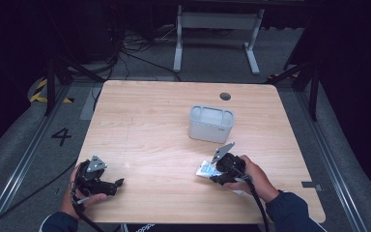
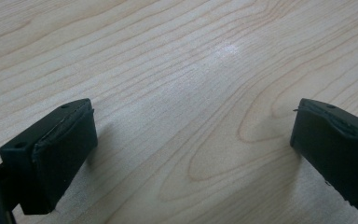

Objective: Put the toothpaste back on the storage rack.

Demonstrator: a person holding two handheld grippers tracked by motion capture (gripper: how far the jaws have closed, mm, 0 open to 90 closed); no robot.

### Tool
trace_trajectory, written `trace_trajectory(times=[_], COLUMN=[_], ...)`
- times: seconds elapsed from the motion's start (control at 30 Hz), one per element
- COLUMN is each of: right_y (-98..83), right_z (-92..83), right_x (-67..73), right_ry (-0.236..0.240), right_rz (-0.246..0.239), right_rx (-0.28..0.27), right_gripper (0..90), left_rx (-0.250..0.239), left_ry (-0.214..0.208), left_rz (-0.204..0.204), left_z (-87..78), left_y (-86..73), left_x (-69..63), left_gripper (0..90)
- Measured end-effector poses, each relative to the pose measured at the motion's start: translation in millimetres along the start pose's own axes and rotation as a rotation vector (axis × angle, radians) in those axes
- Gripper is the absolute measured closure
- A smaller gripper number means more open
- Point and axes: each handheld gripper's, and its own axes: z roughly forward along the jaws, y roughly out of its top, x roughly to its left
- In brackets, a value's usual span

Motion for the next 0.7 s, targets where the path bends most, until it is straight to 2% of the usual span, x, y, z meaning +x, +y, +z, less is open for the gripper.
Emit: trace_trajectory(times=[0.7], right_y=[-6.0], right_z=[-16.4], right_x=[-2.7], right_ry=[0.011], right_rz=[0.018], right_rx=[-0.107], right_gripper=[65.4], left_rx=[0.000], left_ry=[0.000], left_rz=[0.000], left_z=[0.0], left_y=[0.0], left_x=[0.0], left_gripper=[0.9])
